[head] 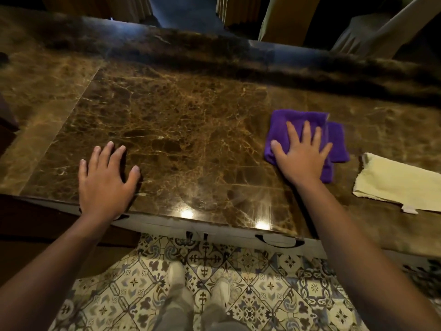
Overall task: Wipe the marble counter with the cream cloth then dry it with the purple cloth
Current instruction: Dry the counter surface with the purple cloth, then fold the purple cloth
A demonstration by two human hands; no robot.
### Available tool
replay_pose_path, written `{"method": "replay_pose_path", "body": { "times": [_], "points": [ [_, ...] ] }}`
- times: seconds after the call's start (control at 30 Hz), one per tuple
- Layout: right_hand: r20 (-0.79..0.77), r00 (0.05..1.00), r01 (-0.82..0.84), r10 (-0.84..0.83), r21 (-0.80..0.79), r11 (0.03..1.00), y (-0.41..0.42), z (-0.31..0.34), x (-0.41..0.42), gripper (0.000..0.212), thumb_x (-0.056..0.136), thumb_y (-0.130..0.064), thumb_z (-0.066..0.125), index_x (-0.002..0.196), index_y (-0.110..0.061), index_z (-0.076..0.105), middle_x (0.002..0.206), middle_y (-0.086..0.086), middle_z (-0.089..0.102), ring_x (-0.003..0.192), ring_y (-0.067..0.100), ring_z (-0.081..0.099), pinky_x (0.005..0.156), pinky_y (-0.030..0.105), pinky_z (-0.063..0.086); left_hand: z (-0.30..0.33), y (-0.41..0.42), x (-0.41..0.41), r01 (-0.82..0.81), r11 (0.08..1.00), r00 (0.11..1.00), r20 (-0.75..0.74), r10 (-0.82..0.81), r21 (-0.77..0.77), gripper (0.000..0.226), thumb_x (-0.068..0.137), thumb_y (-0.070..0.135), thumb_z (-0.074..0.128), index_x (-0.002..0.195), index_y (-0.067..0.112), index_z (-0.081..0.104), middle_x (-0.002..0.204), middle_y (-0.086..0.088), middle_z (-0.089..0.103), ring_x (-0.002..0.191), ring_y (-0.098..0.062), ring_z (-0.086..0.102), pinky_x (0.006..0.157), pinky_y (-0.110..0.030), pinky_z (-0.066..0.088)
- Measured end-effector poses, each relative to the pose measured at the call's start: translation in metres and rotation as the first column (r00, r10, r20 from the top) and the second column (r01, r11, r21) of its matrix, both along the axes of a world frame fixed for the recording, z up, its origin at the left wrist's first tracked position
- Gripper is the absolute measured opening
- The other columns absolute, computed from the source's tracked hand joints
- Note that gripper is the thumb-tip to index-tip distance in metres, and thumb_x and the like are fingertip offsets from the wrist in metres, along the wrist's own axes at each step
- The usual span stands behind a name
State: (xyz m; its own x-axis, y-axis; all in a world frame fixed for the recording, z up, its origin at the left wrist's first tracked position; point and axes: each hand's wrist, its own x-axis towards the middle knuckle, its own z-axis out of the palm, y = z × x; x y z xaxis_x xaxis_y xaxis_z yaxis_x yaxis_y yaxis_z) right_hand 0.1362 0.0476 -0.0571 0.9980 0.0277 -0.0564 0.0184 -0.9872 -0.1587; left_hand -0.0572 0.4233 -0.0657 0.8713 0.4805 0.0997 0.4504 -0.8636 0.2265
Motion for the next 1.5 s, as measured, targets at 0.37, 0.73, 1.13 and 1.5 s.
{"method": "replay_pose_path", "body": {
  "times": [0.37,0.73,1.13,1.5],
  "points": [
    [0.172,0.92,-0.369,0.352,0.083,0.926,0.092,-0.009,-0.175,0.063,0.094,-0.064,0.043,0.151,-0.038,0.044,0.165,0.005,0.037,0.155,0.033,0.025,0.121,0.065,0.017,-0.001,0.002,-0.002,0.029,1.0,0.999,-0.026,-0.029,0.004,0.063,0.102,0.05,0.041,0.156,0.018,0.036,0.168,-0.009,0.027,0.157,-0.029,0.016,0.125,-0.057,0.011],
    [0.264,0.848,-0.516,0.459,0.222,0.827,0.16,-0.01,-0.216,0.051,0.094,-0.049,0.057,0.142,-0.034,0.055,0.154,-0.004,0.054,0.15,0.023,0.039,0.122,0.056,0.025,-0.003,0.035,-0.013,0.242,0.97,0.967,-0.08,-0.241,0.008,0.074,0.096,0.062,0.027,0.157,0.021,0.035,0.168,-0.011,0.026,0.157,-0.032,0.018,0.123,-0.056,0.013],
    [-0.177,0.951,0.117,0.255,0.966,0.231,0.135,0.081,-0.199,0.024,0.1,-0.031,0.06,0.112,-0.016,0.075,0.101,0.007,0.075,0.091,0.017,0.066,0.086,0.035,0.051,0.055,0.014,-0.018,0.479,0.681,0.876,0.252,-0.412,-0.554,0.057,0.098,0.056,0.037,0.139,0.024,0.061,0.159,0.002,0.044,0.155,-0.011,0.018,0.122,-0.032,0.014],
    [-0.467,0.865,0.5,0.184,0.773,-0.389,0.121,0.112,-0.205,0.064,0.1,-0.056,0.043,0.074,-0.014,0.084,0.087,0.01,0.081,0.078,0.018,0.079,0.064,0.024,0.06,0.122,-0.074,-0.036,0.389,0.211,0.91,0.34,-0.235,-0.897,0.031,0.083,0.053,0.067,0.067,0.027,0.074,0.07,0.009,0.074,0.068,-0.003,0.068,0.062,-0.022,0.05]
  ]
}}
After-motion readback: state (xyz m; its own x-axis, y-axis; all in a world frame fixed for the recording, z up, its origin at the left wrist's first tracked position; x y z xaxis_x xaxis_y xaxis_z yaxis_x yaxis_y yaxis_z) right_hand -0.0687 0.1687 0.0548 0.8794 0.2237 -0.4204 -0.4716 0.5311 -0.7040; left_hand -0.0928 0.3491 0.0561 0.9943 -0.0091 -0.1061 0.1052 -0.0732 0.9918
